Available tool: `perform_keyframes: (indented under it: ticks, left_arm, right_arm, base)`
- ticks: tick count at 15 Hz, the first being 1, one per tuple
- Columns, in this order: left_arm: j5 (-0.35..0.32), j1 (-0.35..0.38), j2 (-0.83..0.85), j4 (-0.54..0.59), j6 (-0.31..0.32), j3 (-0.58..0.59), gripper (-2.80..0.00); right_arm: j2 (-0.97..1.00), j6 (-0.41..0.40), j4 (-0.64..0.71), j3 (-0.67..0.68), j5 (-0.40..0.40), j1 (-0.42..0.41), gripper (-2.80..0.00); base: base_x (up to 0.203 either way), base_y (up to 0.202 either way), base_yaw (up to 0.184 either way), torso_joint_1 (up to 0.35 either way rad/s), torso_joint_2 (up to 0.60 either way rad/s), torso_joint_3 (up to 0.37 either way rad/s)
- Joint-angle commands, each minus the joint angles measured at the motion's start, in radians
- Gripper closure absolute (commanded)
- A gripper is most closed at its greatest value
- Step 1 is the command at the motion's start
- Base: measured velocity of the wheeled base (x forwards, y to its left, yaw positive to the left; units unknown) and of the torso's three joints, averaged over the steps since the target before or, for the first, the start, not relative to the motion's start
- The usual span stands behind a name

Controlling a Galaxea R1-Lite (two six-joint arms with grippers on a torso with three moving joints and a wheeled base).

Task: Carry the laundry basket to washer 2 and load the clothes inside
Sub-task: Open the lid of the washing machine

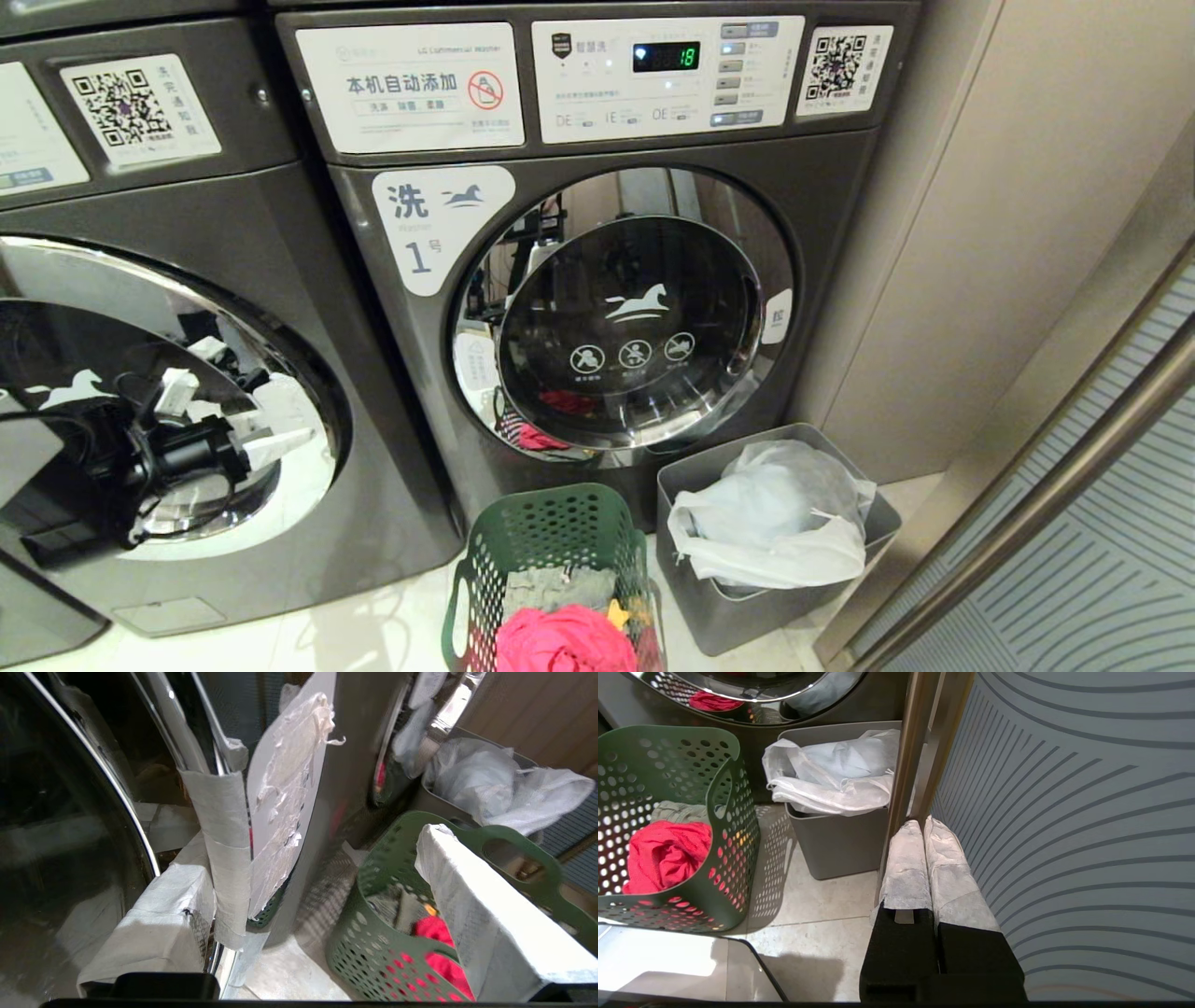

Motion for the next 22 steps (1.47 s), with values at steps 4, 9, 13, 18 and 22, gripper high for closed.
perform_keyframes:
  ticks: [4, 9, 13, 18, 22]
  left_arm:
    - [0.010, 0.153, -0.099, -0.003, -0.010, 0.061, -2.80]
    - [0.005, 0.397, -0.205, 0.004, -0.012, 0.144, -2.80]
    - [-0.018, 0.585, -0.464, 0.021, -0.046, 0.276, -2.80]
    - [0.087, 0.864, -1.079, 0.029, -0.411, 0.263, -2.80]
    - [0.222, 0.907, -1.353, 0.211, -0.729, 0.007, -2.80]
  right_arm:
    - [0.002, -0.001, 0.001, 0.000, 0.001, 0.001, 0.00]
    - [0.002, -0.001, 0.001, 0.001, 0.002, 0.001, 0.00]
    - [0.002, -0.001, 0.001, 0.000, 0.001, 0.001, 0.00]
    - [0.002, -0.001, 0.001, 0.000, 0.000, 0.001, 0.00]
    - [0.002, -0.001, 0.001, 0.000, 0.001, 0.001, 0.00]
  base:
    - [0.000, 0.000, 0.000, 0.000, 0.00, 0.000]
    - [0.000, 0.000, 0.000, 0.000, 0.00, 0.000]
    - [0.000, 0.000, 0.000, 0.000, 0.00, 0.000]
    - [0.000, 0.000, 0.000, 0.000, 0.00, 0.000]
    - [0.000, 0.000, 0.000, 0.000, 0.00, 0.000]
